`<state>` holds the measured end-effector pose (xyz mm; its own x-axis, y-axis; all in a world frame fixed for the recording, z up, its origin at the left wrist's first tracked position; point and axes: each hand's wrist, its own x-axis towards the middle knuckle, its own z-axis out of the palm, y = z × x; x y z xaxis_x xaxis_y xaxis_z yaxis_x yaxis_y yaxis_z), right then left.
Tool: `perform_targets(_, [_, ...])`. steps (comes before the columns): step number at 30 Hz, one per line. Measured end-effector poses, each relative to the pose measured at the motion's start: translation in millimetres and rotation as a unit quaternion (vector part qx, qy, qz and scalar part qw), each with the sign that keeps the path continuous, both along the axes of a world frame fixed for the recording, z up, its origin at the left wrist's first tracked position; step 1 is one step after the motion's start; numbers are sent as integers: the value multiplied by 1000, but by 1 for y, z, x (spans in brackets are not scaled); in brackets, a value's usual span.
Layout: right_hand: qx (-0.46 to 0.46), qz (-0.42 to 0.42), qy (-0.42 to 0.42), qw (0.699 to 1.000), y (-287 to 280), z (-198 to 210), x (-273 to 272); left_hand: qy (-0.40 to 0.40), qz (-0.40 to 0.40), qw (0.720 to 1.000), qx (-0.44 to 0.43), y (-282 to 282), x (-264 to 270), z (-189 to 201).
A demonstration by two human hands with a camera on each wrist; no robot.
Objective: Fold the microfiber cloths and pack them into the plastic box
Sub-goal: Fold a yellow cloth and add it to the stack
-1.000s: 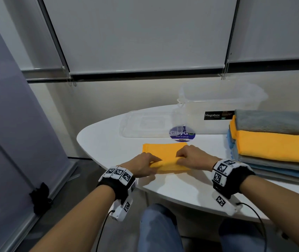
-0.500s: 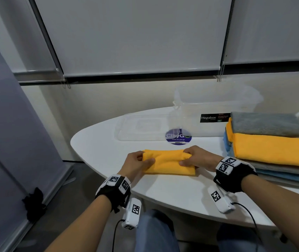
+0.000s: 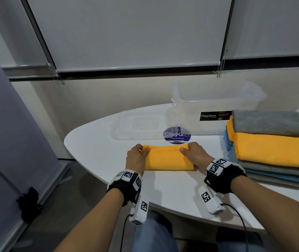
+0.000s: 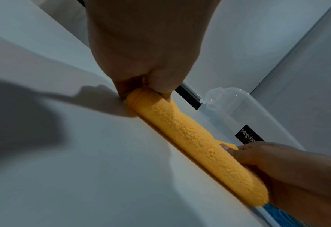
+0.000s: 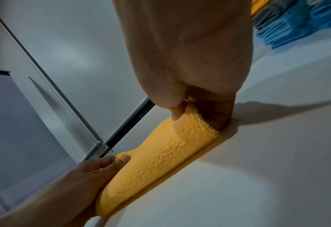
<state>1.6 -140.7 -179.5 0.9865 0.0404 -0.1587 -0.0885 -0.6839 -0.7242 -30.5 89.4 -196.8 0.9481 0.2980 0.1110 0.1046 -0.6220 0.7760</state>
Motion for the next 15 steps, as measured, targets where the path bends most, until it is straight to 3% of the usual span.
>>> perform_targets(15, [-61, -61, 2, 996, 11, 0, 7, 98, 54, 982, 150, -16, 17, 2])
